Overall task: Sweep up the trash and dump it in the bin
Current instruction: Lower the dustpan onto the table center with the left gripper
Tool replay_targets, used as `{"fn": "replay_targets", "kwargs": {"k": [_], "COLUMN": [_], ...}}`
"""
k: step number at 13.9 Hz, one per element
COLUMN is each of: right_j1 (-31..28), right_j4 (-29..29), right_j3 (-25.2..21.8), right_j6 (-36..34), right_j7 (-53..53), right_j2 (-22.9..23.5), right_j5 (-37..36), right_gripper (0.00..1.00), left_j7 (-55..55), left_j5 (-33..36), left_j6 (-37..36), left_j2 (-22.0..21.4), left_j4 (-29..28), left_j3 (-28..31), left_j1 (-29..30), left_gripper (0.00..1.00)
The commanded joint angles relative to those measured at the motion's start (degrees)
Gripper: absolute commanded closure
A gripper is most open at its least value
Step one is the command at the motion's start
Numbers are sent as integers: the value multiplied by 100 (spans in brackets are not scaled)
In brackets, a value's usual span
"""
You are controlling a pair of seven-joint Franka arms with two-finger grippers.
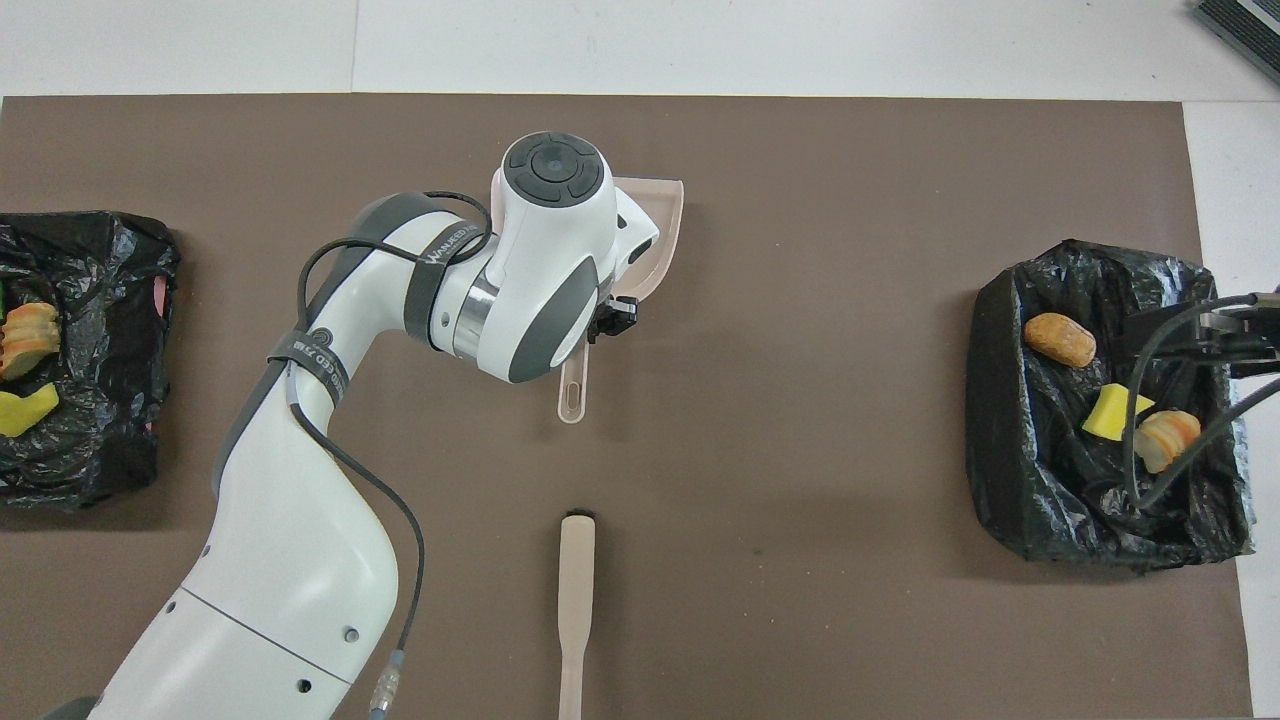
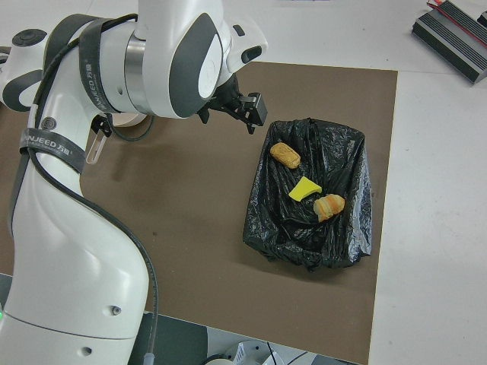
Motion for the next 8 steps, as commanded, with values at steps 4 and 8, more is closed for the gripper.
{"fn": "replay_targets", "kwargs": {"k": [4,8], "right_j1": [-46,-46], "right_j4": [-78,-78], "right_j3": [28,28], "right_j6": [67,67], "right_j7": [66,66], "right_j2": [-48,-48], "right_j5": [60,60], "right_gripper": [0,0], "left_j7": [-51,-60], "left_j5": [-77,-77], "left_j6": [4,-93], "left_j2": [-192,-219], "left_j4": [-310,-310], "left_j3": [73,73], "left_j1": [-136,-154], "left_gripper": [100,78]}}
